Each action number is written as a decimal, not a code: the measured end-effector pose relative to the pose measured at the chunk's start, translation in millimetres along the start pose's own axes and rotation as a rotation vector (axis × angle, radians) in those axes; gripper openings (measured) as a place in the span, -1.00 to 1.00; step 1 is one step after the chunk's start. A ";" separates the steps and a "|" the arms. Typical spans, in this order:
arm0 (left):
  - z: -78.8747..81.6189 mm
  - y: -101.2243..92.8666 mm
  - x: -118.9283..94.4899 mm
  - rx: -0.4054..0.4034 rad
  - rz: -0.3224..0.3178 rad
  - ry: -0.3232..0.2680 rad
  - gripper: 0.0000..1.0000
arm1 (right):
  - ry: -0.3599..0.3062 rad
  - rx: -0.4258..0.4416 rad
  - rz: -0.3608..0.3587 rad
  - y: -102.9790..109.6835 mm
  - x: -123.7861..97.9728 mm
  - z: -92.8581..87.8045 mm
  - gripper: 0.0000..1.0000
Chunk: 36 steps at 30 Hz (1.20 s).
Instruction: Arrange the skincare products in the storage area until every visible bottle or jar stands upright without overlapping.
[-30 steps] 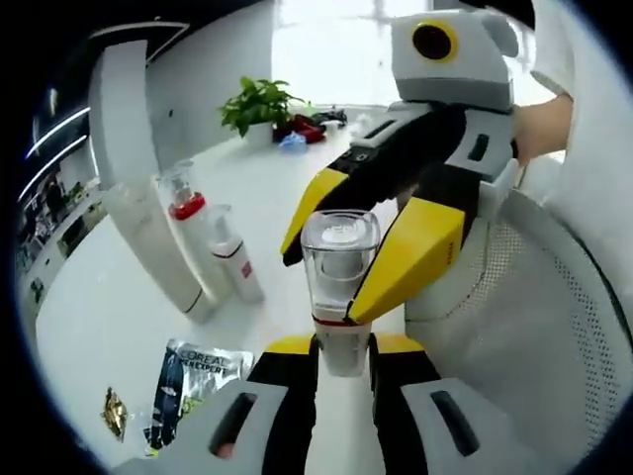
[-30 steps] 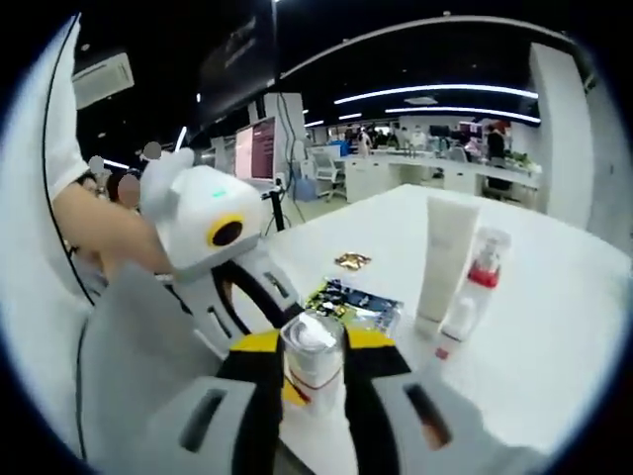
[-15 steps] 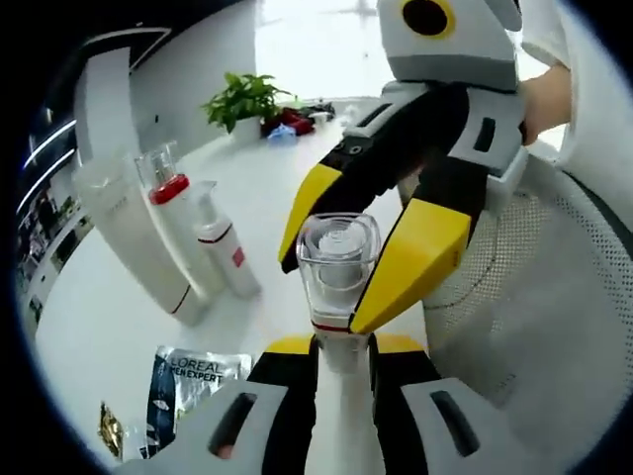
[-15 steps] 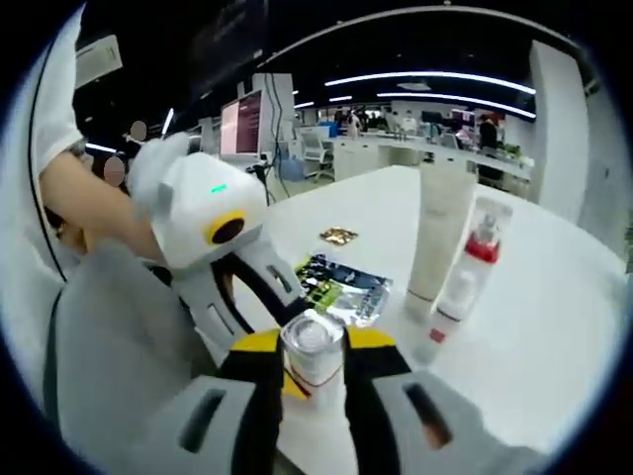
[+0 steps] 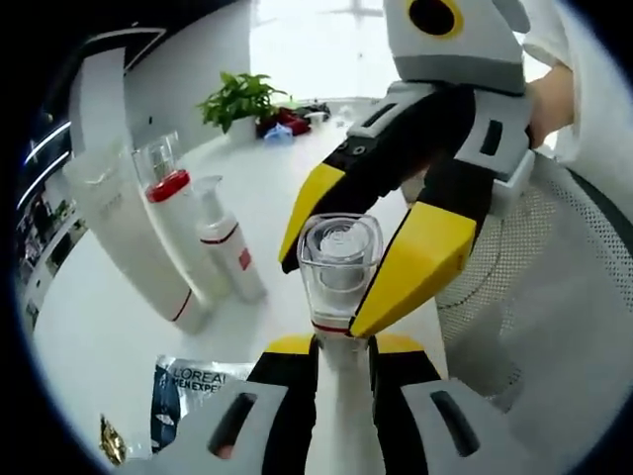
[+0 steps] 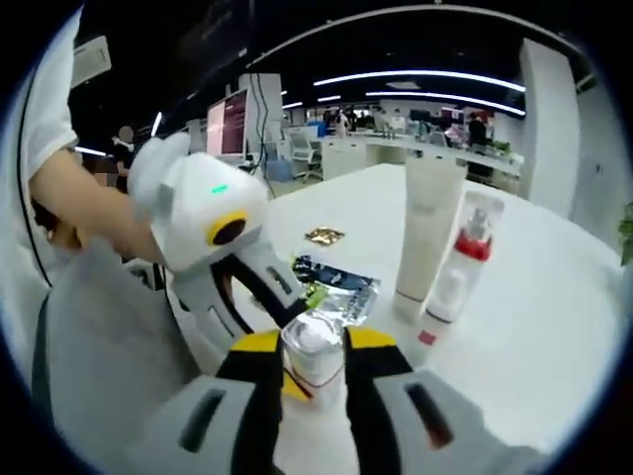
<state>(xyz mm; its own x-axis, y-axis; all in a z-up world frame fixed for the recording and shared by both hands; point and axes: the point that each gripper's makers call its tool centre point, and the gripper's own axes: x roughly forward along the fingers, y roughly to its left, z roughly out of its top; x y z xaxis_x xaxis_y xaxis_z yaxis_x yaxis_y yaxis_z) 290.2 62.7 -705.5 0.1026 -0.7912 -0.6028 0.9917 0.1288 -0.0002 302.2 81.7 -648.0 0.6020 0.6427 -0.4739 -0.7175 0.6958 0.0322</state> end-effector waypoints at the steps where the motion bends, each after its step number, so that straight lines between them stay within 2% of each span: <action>1: 0.2 0.8 0.5 0.003 -0.004 -0.001 -0.67 | -0.001 0.009 -0.004 -1.4 0.0 -0.2 -0.53; 13: 4.5 12.7 5.7 0.038 -0.038 0.004 -0.67 | -0.014 0.078 -0.035 -13.6 -1.2 -2.9 -0.48; 24: 8.4 34.6 8.1 0.040 -0.050 0.003 -0.67 | -0.017 0.124 -0.079 -30.2 -9.9 -10.6 -0.45; 36: 13.8 67.9 12.4 0.048 -0.041 0.006 -0.67 | -0.008 0.151 -0.093 -33.7 -13.2 -16.7 -0.45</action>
<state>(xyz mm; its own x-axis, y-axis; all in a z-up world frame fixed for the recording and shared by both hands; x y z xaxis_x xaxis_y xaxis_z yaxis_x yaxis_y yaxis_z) 359.9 53.4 -702.0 0.0613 -0.7914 -0.6083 0.9977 0.0671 0.0132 312.5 44.4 -657.6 0.6667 0.5751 -0.4741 -0.5980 0.7924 0.1203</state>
